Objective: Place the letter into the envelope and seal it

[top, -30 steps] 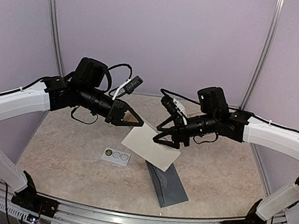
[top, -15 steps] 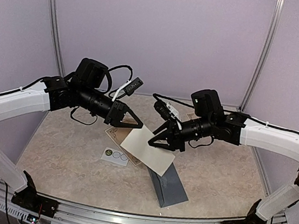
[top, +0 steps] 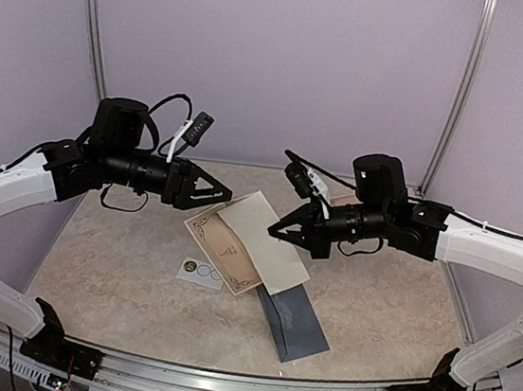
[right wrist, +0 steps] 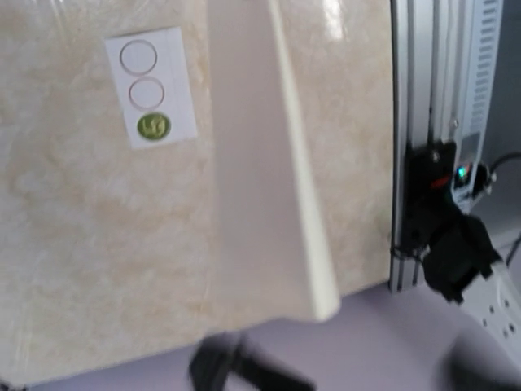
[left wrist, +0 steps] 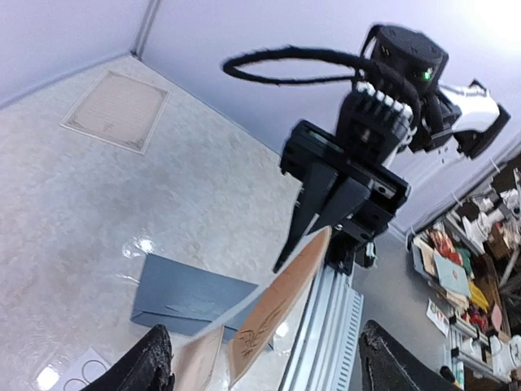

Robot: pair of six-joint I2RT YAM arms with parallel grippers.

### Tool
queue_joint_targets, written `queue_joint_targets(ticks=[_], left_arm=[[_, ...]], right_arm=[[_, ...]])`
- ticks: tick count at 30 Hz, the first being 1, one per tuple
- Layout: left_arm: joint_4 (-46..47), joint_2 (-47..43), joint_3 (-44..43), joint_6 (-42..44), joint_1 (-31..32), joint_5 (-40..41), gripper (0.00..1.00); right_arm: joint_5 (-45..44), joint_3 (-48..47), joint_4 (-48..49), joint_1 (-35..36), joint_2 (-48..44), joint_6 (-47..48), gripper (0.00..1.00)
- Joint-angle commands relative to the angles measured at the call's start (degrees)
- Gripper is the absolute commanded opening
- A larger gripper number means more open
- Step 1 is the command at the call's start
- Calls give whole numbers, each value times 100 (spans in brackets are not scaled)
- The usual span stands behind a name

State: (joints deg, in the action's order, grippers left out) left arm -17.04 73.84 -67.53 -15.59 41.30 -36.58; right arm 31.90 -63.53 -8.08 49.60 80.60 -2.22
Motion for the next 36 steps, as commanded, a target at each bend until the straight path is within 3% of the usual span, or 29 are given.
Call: queue_joint_targets(ticks=[1,5,9,12,17,22,36], left_arm=[[1513,-1029,765,-624,-722,678,79],[1891,-1596,1466,-911,-1203,1691,84],[2053,-1767,1994,-1141,-1456,2185,85],[2128,-1636,2126,-1079,-1252,1811,84],[2720,-1285,2208,-768,14,1161,86],[3729,-1069,2266,-1025,703,669,88],[4531,-541,2118,-1182,974,769,87]], right_arm=[[25,79,195,30,-327,-259,0],[638,185,458,30,-519,-471,0],[1067,345,1059,33,-757,-761,0],[982,442,1444,36,-875,-1013,0],[522,543,2070,31,-899,-1526,0],[365,589,2459,25,-805,-1773,0],[1715,505,2779,34,-456,-2117,0]])
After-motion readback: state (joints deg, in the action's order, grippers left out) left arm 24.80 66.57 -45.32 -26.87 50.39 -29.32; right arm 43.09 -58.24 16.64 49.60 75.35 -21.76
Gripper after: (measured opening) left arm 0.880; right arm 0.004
